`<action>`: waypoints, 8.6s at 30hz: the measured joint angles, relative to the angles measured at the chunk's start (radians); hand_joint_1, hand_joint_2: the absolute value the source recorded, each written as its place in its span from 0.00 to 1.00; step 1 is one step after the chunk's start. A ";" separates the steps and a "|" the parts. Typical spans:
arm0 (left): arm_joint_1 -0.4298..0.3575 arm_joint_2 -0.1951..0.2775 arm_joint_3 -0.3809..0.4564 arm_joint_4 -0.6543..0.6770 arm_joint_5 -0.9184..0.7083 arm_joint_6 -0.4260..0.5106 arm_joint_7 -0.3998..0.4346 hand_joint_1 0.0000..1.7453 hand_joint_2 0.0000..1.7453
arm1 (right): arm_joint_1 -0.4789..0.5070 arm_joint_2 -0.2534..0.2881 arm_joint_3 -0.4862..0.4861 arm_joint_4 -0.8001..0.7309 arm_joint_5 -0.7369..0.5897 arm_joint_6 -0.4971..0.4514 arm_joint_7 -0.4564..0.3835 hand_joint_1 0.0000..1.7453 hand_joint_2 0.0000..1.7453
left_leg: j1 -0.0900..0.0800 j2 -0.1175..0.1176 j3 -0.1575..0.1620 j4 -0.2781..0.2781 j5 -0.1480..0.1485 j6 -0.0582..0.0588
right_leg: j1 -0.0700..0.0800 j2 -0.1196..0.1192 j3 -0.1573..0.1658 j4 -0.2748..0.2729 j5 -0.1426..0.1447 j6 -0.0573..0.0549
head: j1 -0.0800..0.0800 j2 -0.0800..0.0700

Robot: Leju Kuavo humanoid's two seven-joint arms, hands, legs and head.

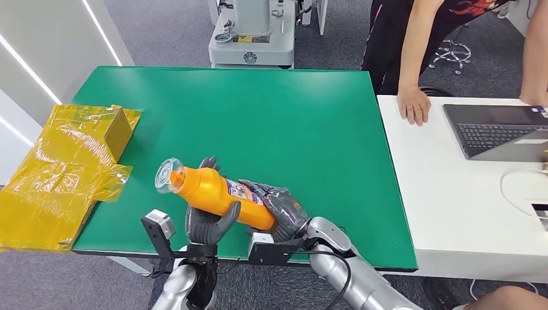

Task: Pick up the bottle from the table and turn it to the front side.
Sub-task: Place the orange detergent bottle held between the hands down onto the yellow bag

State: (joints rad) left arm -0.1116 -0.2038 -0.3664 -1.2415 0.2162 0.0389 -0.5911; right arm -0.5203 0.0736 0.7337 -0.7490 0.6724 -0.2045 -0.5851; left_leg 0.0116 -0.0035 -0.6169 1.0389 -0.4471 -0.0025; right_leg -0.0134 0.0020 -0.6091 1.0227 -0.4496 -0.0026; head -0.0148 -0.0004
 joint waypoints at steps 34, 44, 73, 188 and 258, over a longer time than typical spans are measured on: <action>-0.006 -0.018 0.029 -0.023 -0.105 0.043 -0.041 1.00 1.00 | 0.126 0.004 -0.046 -0.071 -0.234 -0.212 0.039 0.00 1.00 | 0.000 -0.001 -0.001 0.000 0.000 0.000 | 0.000 -0.001 0.000 0.000 0.000 0.000 | 0.000 0.000; -0.063 0.061 0.038 -0.130 -0.378 0.155 -0.025 1.00 1.00 | 0.362 0.003 -0.114 -0.467 -0.410 -0.401 -0.112 0.00 1.00 | 0.000 0.000 -0.001 -0.001 0.000 0.000 | 0.000 0.000 -0.002 0.000 -0.001 -0.001 | 0.000 0.000; -0.734 0.659 -0.182 0.292 -1.379 0.102 0.302 1.00 1.00 | 0.485 0.013 -0.159 -0.736 -0.395 -0.294 -0.083 0.00 1.00 | 0.001 0.004 -0.002 -0.002 0.004 -0.005 | 0.001 0.005 -0.006 0.002 0.002 -0.005 | 0.000 0.000; -0.853 0.682 -0.281 0.638 -1.433 0.080 0.321 1.00 1.00 | 0.515 0.019 -0.173 -0.774 -0.379 -0.282 -0.078 0.00 1.00 | 0.001 0.004 -0.002 -0.002 0.004 -0.006 | 0.001 0.004 -0.006 0.002 0.002 -0.005 | 0.000 0.000; -0.853 0.682 -0.281 0.638 -1.434 0.080 0.321 1.00 1.00 | 0.515 0.019 -0.173 -0.774 -0.379 -0.282 -0.078 0.00 1.00 | 0.001 0.004 -0.002 -0.002 0.004 -0.006 | 0.001 0.004 -0.006 0.002 0.002 -0.005 | 0.000 0.000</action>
State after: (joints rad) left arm -0.9649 0.4784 -0.6470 -0.6039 -1.2175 0.1194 -0.2697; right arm -0.0050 0.0931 0.5604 -1.5228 0.2933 -0.4867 -0.6626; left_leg 0.0125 0.0008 -0.6189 1.0368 -0.4428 -0.0080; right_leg -0.0126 0.0063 -0.6149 1.0248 -0.4471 -0.0078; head -0.0145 -0.0004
